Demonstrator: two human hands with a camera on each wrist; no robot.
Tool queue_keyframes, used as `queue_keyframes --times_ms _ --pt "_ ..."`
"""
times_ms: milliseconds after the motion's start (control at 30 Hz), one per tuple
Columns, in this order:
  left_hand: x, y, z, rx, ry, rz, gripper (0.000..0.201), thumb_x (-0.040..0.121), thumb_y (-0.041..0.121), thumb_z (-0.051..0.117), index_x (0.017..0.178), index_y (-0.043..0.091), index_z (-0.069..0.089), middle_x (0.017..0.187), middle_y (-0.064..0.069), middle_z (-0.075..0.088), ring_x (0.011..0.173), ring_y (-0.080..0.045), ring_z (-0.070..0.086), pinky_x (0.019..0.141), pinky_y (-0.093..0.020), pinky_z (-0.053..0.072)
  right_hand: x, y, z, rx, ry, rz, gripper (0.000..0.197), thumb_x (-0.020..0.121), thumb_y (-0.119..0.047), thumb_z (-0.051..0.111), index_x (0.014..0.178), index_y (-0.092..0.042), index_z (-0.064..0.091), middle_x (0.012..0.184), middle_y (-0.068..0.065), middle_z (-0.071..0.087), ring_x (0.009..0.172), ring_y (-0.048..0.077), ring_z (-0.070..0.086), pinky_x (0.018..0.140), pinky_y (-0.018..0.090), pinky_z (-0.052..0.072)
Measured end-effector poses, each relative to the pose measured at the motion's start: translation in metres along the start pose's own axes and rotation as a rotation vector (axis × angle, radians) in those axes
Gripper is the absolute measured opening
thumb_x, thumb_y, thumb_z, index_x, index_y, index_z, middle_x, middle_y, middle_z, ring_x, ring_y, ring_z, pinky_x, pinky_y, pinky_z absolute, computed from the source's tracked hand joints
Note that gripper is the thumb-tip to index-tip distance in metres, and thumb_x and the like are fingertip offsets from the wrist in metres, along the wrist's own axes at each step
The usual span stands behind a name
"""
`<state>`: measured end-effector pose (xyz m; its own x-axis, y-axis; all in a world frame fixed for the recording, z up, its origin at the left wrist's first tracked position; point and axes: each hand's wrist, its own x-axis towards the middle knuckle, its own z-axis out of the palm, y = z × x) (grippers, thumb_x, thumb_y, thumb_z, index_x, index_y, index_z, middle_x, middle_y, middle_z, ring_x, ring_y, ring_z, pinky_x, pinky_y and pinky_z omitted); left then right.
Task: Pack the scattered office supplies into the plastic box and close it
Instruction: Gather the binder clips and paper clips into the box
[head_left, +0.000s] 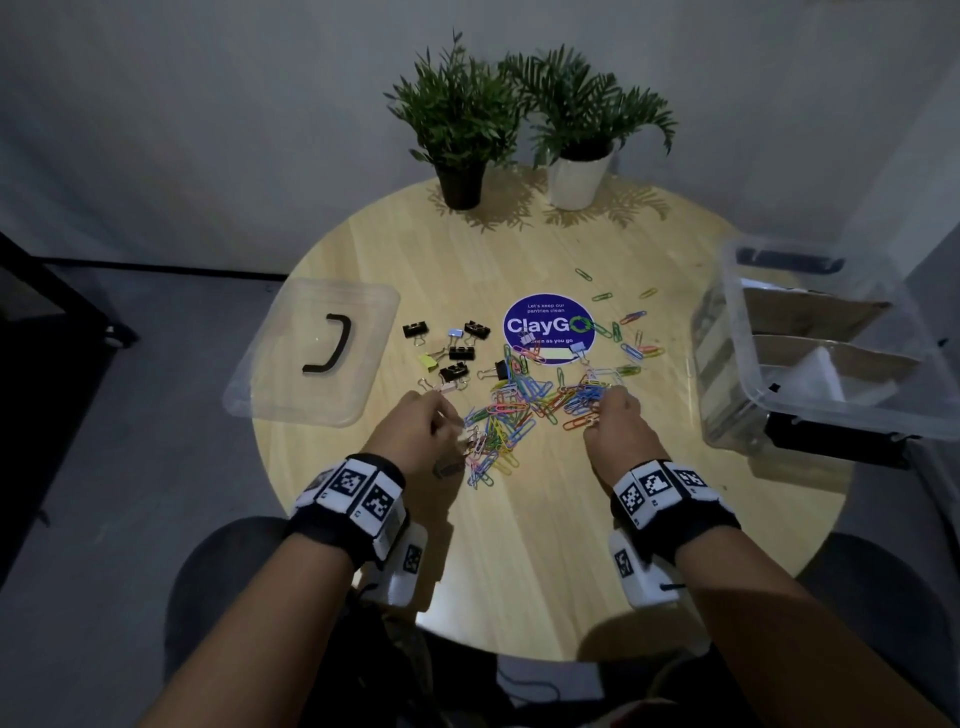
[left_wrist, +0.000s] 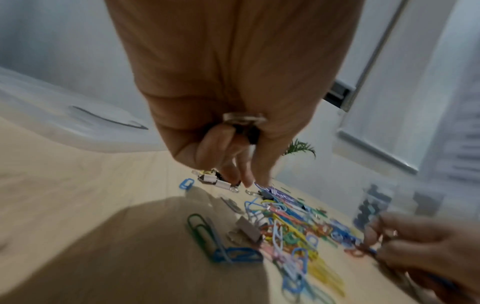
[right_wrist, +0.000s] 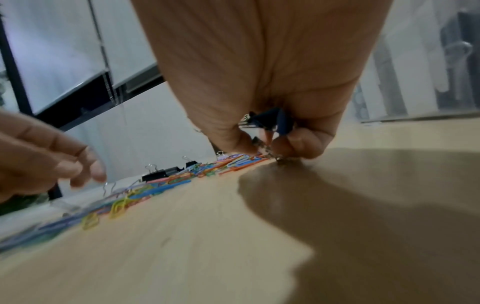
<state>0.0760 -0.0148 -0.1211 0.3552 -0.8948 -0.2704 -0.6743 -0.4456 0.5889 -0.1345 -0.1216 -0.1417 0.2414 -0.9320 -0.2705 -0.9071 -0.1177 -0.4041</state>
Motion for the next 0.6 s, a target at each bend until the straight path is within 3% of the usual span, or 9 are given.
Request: queue_keyframes --times_ms 100,167,233,267,333,400,533,600 --pt "-0.001 0.001 0.008 0.108 -0.1 -0.019 0.029 0.079 0.031 0.074 0.102 0.017 0.061 0.106 -0.002 0.057 0.095 -0.019 0.059 0.081 -0.03 0.05 -0.001 0.006 0.0 0.075 0.046 0.017 0.034 0.092 -0.001 0.039 0.126 0.0 0.043 0.131 0.023 0.044 0.114 0.039 0.051 0.091 0.038 0.041" --pt "-0.002 0.0 0.012 0.175 -0.094 -0.01 0.027 0.081 0.029 0.072 0.102 0.018 0.059 0.109 -0.003 0.058 0.097 -0.021 0.059 0.08 -0.029 0.047 0.0 0.01 0.002 0.164 0.106 -0.018 0.028 0.092 0.002 0.037 0.114 0.0 0.055 0.124 0.024 0.045 0.106 0.039 0.055 0.089 0.038 0.042" --pt "-0.002 0.0 0.013 0.178 -0.062 -0.005 0.024 0.083 0.027 0.069 0.102 0.018 0.059 0.107 -0.003 0.056 0.095 -0.022 0.058 0.078 -0.027 0.044 0.003 0.011 0.002 0.386 0.142 0.001 0.029 0.094 0.0 0.034 0.093 -0.006 0.062 0.11 0.025 0.052 0.085 0.035 0.059 0.081 0.04 0.047" --pt "-0.003 0.0 0.014 0.173 -0.056 -0.007 0.024 0.083 0.027 0.069 0.102 0.018 0.058 0.105 -0.002 0.053 0.093 -0.021 0.057 0.079 -0.027 0.043 0.004 0.011 0.001 0.54 0.109 0.044 0.032 0.096 -0.003 0.032 0.083 -0.011 0.06 0.096 0.024 0.055 0.071 0.031 0.057 0.072 0.04 0.048" --pt "-0.004 0.0 0.014 0.163 -0.05 0.006 0.023 0.083 0.025 0.068 0.101 0.018 0.057 0.101 -0.001 0.05 0.091 -0.021 0.057 0.079 -0.027 0.044 0.004 0.007 -0.002 0.862 -0.038 0.143 0.038 0.099 -0.009 0.026 0.074 -0.014 0.054 0.068 0.017 0.051 0.052 0.023 0.046 0.054 0.033 0.04" --pt "-0.005 0.0 0.011 0.1 -0.04 0.01 0.021 0.082 0.019 0.067 0.099 0.016 0.055 0.101 -0.002 0.057 0.092 -0.022 0.06 0.079 -0.03 0.047 0.001 0.0 -0.006 1.058 -0.16 0.203 0.038 0.1 -0.008 0.025 0.073 -0.009 0.052 0.06 0.013 0.047 0.046 0.019 0.041 0.049 0.028 0.031" --pt "-0.005 -0.007 -0.003 -0.123 -0.004 -0.064 0.015 0.089 0.013 0.055 0.103 0.012 0.048 0.094 -0.003 0.062 0.089 -0.024 0.06 0.079 -0.034 0.047 -0.008 -0.024 -0.001 1.063 -0.27 0.09 0.029 0.094 0.002 0.035 0.075 -0.009 0.054 0.066 0.011 0.052 0.046 0.018 0.048 0.047 0.025 0.033" --pt "-0.005 -0.011 -0.01 -0.268 0.019 -0.12 0.012 0.093 0.016 0.048 0.104 0.011 0.047 0.099 -0.004 0.065 0.092 -0.024 0.062 0.083 -0.036 0.047 -0.012 -0.041 0.005 0.811 -0.258 -0.095 0.028 0.093 -0.003 0.037 0.08 -0.014 0.059 0.066 0.005 0.052 0.056 0.02 0.047 0.052 0.029 0.034"
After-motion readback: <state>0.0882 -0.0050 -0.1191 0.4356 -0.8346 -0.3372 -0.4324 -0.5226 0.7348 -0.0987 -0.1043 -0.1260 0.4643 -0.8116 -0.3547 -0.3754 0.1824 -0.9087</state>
